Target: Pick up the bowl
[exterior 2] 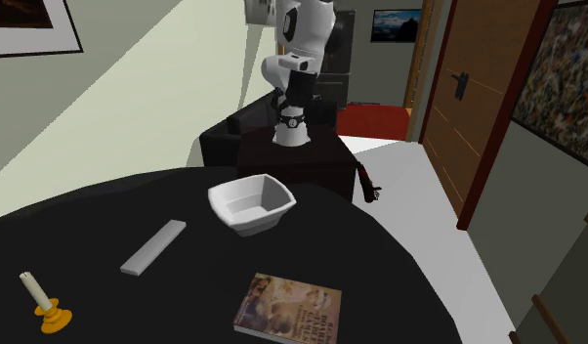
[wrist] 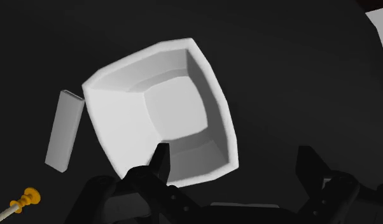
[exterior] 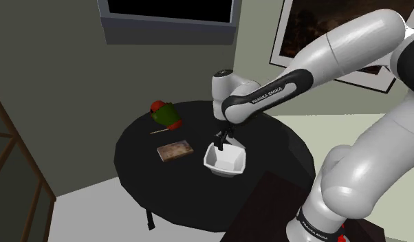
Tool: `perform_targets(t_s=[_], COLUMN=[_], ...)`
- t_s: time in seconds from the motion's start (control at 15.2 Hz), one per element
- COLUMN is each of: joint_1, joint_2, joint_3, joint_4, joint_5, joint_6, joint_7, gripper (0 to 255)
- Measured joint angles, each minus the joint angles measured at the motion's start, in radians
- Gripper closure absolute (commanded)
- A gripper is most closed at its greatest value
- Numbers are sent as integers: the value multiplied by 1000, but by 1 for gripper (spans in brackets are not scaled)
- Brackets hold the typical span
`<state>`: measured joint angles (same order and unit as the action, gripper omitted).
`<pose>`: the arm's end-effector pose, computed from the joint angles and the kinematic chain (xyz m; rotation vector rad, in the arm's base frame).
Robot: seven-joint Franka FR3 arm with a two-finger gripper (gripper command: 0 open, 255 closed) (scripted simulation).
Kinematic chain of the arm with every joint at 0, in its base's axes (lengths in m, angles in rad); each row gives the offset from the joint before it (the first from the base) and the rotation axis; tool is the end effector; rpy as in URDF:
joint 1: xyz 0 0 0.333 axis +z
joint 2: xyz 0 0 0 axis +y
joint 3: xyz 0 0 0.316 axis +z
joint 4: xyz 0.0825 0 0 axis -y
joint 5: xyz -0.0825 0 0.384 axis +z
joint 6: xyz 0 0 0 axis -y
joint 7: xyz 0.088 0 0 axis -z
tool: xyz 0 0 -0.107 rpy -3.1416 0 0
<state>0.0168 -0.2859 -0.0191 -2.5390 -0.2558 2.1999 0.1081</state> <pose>0.4230 -0.0096 0.3706 2.9404 0.0692 -0.0618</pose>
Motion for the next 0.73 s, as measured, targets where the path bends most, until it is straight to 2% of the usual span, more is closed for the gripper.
perform_targets(t_s=[0.26, 0.73], joint_1=[-5, -16], joint_2=[164, 453], joint_3=[21, 3], joint_4=[26, 128], joint_5=[-77, -269], joint_6=[127, 292], joint_7=[63, 175], gripper=[0, 0])
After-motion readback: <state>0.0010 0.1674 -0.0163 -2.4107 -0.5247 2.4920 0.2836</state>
